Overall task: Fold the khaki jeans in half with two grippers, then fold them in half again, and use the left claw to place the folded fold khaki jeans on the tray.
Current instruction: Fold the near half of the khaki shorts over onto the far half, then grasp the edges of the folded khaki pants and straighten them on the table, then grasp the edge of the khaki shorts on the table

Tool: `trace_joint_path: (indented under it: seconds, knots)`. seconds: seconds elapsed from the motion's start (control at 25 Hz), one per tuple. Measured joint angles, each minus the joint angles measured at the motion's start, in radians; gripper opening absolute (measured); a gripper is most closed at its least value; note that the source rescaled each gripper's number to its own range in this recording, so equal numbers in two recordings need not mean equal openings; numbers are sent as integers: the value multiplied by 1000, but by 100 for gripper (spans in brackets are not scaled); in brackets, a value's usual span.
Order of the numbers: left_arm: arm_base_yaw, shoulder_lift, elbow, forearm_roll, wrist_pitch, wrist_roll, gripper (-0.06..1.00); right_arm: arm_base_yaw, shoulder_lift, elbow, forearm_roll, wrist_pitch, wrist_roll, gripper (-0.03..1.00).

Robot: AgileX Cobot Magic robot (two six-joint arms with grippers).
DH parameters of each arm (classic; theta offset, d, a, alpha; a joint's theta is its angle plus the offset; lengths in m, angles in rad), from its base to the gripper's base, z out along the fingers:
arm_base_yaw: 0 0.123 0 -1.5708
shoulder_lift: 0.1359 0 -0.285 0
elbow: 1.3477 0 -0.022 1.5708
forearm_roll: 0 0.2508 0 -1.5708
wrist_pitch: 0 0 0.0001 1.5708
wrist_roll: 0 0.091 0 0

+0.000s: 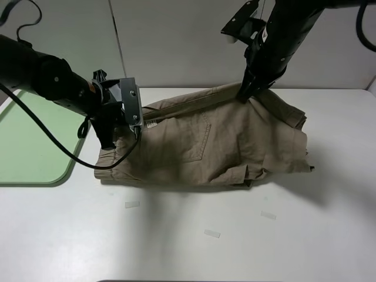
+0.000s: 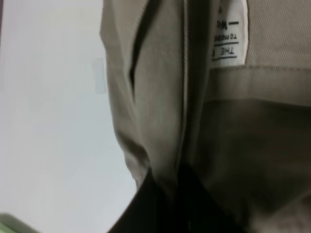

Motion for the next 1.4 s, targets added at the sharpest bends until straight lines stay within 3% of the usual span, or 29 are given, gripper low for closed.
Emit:
trace_joint_path:
  seconds: [0.28,0.44,0.56,0.64,0.68,0.76,0.8,0.84,0.92,1.0,1.2,1.4]
  knots:
    - [11,70,0,21,-160,0,0,-2,77,-1,-140,-106,0,0]
    - [11,79,0,24,-174,0,0,-9,100,-1,-149,-126,0,0]
    - [11,80,1,24,-175,0,6,-9,101,-1,-154,-131,0,1]
    - [12,80,1,24,-175,0,17,-9,101,-1,-161,-128,0,11]
    - [16,80,1,25,-176,0,24,-11,101,-1,-170,-122,1,25]
    - [23,83,6,26,-208,1,48,-18,101,-2,-185,-108,24,64]
    - [24,85,6,26,-242,1,63,-20,101,-2,-193,-103,42,79]
    - [25,86,7,26,-277,1,76,-20,101,-2,-201,-102,55,88]
    - [24,86,7,26,-330,1,91,-20,101,-2,-206,-102,77,96]
    - [24,86,7,26,-358,1,96,-20,101,-2,-208,-101,84,99]
    - [24,86,7,26,-366,1,100,-20,101,-2,-206,-99,88,100]
    - [24,86,8,26,-359,1,100,-20,88,-2,-124,-60,90,100]
